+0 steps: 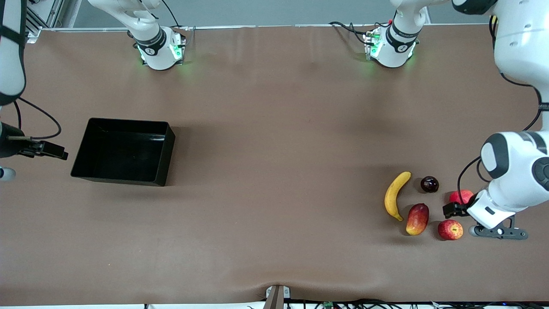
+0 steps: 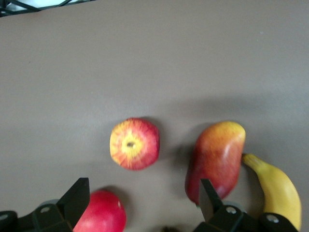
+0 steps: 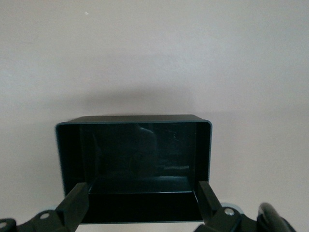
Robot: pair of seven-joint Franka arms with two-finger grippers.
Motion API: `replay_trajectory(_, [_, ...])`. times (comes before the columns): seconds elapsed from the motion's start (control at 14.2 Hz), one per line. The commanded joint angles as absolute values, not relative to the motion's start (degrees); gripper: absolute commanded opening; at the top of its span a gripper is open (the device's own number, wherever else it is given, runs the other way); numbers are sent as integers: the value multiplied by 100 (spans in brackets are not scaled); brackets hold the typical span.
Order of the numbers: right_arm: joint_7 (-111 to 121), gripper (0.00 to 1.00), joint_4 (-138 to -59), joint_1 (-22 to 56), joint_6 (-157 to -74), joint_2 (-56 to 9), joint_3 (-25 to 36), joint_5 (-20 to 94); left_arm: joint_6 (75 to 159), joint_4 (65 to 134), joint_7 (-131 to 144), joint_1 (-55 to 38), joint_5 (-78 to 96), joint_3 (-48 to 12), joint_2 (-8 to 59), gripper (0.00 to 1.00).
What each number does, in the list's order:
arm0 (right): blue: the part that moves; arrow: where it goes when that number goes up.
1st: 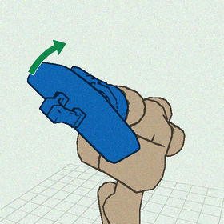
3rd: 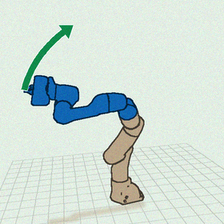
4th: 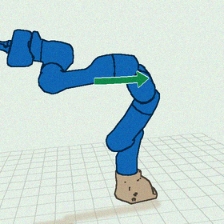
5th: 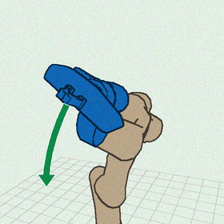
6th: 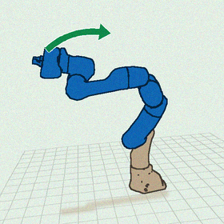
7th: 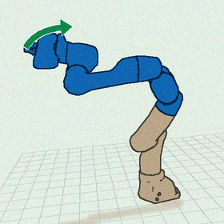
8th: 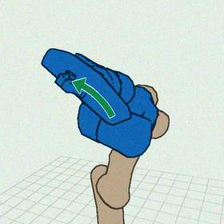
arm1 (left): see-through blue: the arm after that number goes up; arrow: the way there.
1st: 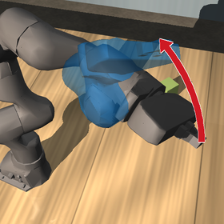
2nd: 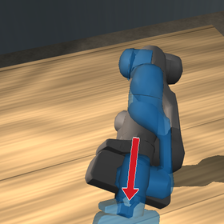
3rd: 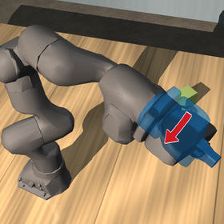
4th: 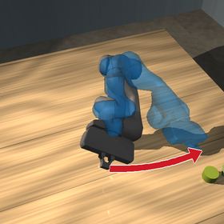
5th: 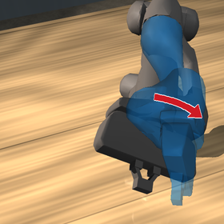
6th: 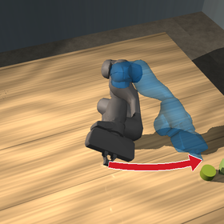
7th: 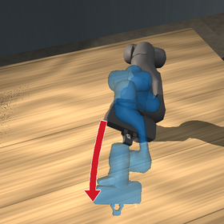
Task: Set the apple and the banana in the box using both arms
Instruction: 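Grip the black box rim with the right gripper while the left gripper hovers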
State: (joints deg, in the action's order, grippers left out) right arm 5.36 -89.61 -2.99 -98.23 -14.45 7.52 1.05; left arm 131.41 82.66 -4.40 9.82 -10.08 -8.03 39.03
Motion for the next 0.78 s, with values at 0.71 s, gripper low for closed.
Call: replay_trajectory(0.71, [1881,100,-10176,-1617,-11407,-2514,712,26,14211,8086,-888,1002,-1160,-642,4631,100])
